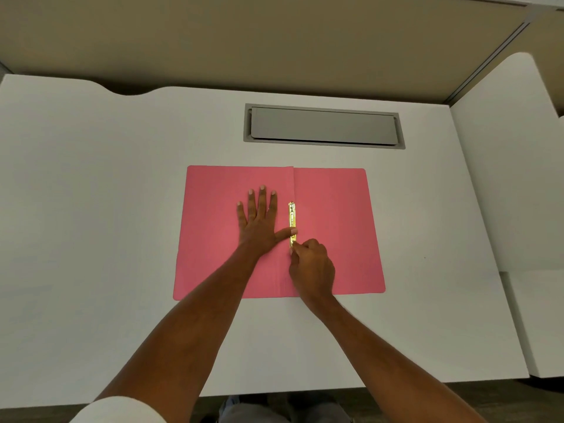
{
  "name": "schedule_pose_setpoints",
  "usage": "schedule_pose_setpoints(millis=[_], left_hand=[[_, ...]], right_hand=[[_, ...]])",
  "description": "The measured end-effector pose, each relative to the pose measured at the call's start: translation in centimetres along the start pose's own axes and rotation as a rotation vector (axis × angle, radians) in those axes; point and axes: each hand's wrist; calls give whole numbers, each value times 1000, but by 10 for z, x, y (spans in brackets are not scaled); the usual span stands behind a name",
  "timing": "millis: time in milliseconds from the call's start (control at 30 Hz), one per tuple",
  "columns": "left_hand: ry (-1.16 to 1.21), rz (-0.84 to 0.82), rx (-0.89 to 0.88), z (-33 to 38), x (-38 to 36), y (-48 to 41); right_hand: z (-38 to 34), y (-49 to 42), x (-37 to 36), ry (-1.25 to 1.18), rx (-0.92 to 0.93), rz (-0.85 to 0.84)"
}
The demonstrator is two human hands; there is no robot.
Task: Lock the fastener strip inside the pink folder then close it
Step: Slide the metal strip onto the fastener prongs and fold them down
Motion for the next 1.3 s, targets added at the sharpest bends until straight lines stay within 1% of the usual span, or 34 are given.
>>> schedule_pose_setpoints(millis=[67,267,433,567,767,867,1167,1300], left_hand=[[2,3,-2,1,1,1],[-3,8,-5,0,1,1],[-13,9,-11,0,0,1],[10,-7,-9,0,2,2],[14,-2,-16,-1,0,2],[5,-2,-13,-1,1,2],[2,-4,-14,0,1,3],[15,-6,-11,-1,3,3]], right_hand=[[-1,2,-1,72,35,-16],[-5,5,-6,192,157,-30],[-15,1,-3,284,155,-116],[-21,-4,-3,241,118,-178],[-27,-3,-5,198,83,-206],[-28,-1,-5,223,70,-202],[-20,8,-6,268,114,-186],[-13,6,-7,266,168,-180]])
Point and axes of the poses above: each hand's wrist, its own y-axis away from the middle knuckle, its own x-axis out of the back of the hand, z = x × y, and after that the axes turned 12 degrees about x, right-handed
